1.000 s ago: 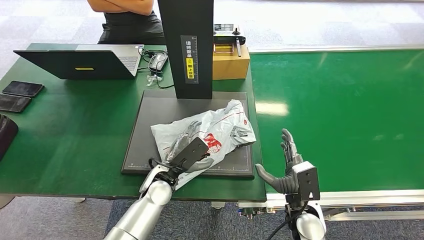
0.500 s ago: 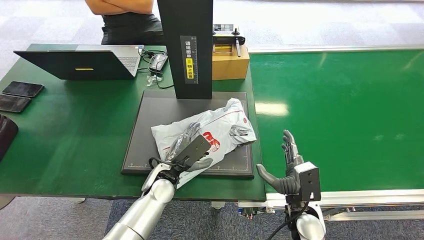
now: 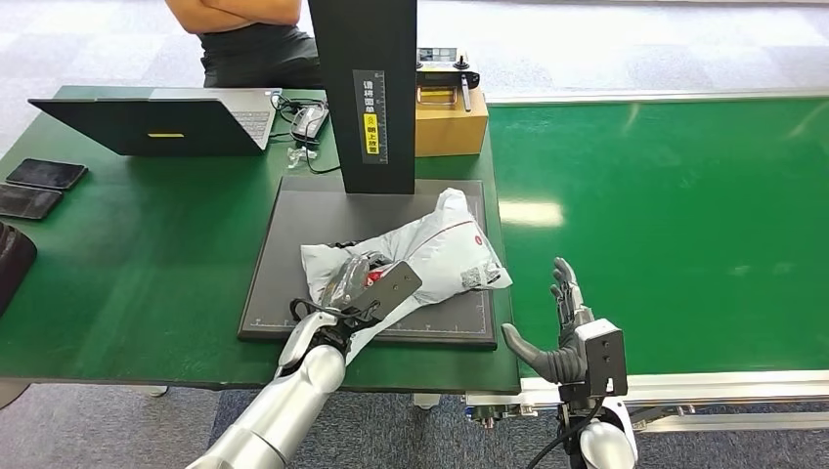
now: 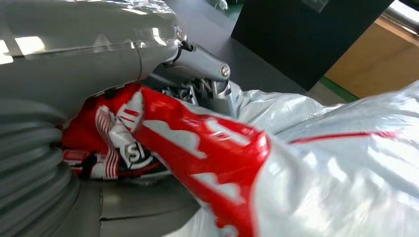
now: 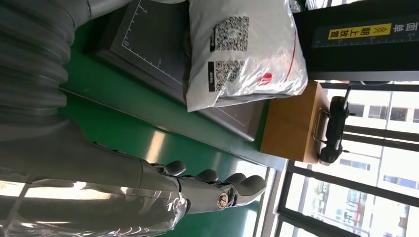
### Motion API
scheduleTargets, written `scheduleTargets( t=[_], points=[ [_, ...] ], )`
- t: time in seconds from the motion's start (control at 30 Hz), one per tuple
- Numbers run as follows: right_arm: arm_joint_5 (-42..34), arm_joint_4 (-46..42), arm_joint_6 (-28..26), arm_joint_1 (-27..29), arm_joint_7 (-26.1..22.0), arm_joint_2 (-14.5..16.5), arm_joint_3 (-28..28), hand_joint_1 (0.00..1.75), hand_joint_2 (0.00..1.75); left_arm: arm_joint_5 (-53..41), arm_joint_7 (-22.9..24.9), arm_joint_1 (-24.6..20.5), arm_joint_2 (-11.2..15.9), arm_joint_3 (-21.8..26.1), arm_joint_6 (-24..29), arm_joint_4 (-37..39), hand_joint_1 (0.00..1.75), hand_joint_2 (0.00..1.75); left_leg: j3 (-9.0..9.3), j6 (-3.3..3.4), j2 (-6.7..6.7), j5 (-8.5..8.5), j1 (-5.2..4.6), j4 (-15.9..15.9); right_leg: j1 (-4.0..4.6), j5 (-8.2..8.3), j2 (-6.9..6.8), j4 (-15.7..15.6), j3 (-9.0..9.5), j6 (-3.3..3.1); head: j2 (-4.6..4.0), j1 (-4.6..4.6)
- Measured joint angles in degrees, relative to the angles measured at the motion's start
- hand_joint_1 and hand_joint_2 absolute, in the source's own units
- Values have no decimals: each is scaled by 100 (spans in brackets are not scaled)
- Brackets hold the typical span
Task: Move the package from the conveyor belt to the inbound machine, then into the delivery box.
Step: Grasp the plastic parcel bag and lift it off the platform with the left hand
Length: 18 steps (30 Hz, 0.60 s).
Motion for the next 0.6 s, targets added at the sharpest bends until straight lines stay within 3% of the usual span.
scheduleTargets(
  t=[0.6],
  points=[
    [0,-119,-40,81,28,0,-4,0,175,-223,23,1,0,-22,181,50,175,175,0,0,1,0,0,0,1,0,1,0,-1,0,0,-1]
  ],
)
